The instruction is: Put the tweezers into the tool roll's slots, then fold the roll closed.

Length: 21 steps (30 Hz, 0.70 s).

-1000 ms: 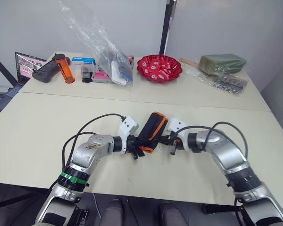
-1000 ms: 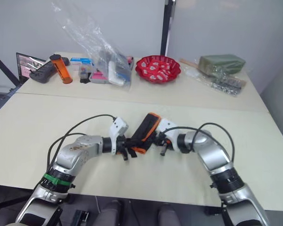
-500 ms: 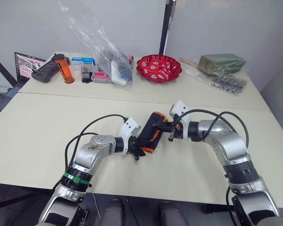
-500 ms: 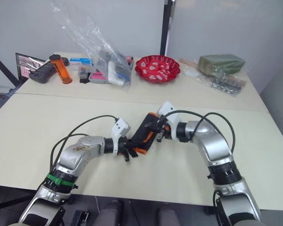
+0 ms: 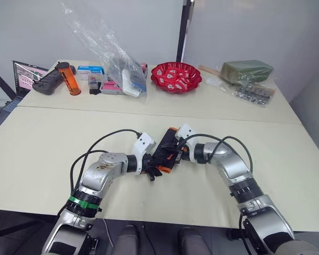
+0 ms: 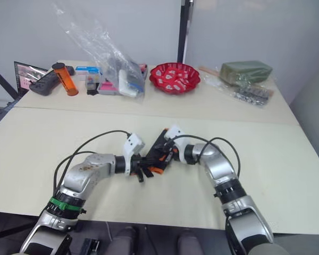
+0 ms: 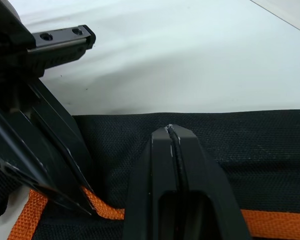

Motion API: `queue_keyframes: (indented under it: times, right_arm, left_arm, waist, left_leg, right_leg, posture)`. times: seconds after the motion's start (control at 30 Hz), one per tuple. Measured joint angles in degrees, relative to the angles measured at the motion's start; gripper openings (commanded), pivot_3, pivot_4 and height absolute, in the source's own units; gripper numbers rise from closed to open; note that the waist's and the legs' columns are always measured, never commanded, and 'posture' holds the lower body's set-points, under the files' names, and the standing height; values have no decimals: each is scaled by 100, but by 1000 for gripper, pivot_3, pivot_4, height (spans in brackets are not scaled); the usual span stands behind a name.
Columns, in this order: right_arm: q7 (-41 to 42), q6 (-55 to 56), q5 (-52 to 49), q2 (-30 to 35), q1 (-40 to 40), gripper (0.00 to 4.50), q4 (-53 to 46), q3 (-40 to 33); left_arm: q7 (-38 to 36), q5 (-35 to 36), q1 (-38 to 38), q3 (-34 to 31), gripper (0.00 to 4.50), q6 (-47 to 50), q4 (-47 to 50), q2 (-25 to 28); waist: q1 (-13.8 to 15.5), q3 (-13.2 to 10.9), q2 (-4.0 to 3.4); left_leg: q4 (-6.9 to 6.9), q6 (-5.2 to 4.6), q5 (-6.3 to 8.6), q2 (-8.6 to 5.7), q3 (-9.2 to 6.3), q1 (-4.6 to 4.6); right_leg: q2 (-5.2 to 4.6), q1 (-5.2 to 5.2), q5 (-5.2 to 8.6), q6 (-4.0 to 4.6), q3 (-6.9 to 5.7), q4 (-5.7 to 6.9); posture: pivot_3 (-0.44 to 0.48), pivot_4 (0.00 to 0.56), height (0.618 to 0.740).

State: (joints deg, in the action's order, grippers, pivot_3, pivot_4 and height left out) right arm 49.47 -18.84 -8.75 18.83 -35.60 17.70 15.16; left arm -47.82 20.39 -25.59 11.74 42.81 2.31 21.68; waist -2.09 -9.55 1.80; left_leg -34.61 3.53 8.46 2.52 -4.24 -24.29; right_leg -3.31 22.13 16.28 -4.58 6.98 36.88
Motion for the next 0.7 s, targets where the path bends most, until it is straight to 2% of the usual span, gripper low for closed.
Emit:
queue_keyframes:
  times: [0.4, 0.53, 0.63, 0.7]
  right_arm:
    - [-10, 218, 80, -16, -46, 0, 186, 27]
    - [-8, 218, 80, -19, -49, 0, 189, 27]
    - [-1, 218, 80, -19, -40, 0, 189, 25]
    - [0, 218, 80, -19, -35, 0, 189, 25]
  left_arm:
    - [-333, 842, 275, -451, 4277, 253, 949, 382]
    - [-304, 1499, 130, -1158, 4277, 371, 1042, 324]
    - [-369, 1686, -4, -1545, 3368, 247, 1044, 511]
    - [-482, 1539, 4, -1447, 2749, -39, 993, 614]
  waist:
    - [-39, 0, -4]
    - [-40, 0, -3]
    - [-40, 0, -4]
    - [-35, 0, -4]
  left_leg:
    - [-9, 0, 0, 0, -5, 2]
    - [-9, 0, 0, 1, -5, 1]
    - [-9, 0, 0, 0, -5, 4]
    - [-9, 0, 0, -1, -5, 4]
  right_leg:
    - [0, -6, -1, 1, -1, 0]
    - [1, -1, -2, 2, -2, 6]
    - [1, -7, -2, 1, -1, 1]
    - [1, -8, -2, 1, -2, -1]
  posture:
    - [0, 150, 740]
    - [0, 150, 740]
    - [0, 150, 740]
    - [0, 150, 740]
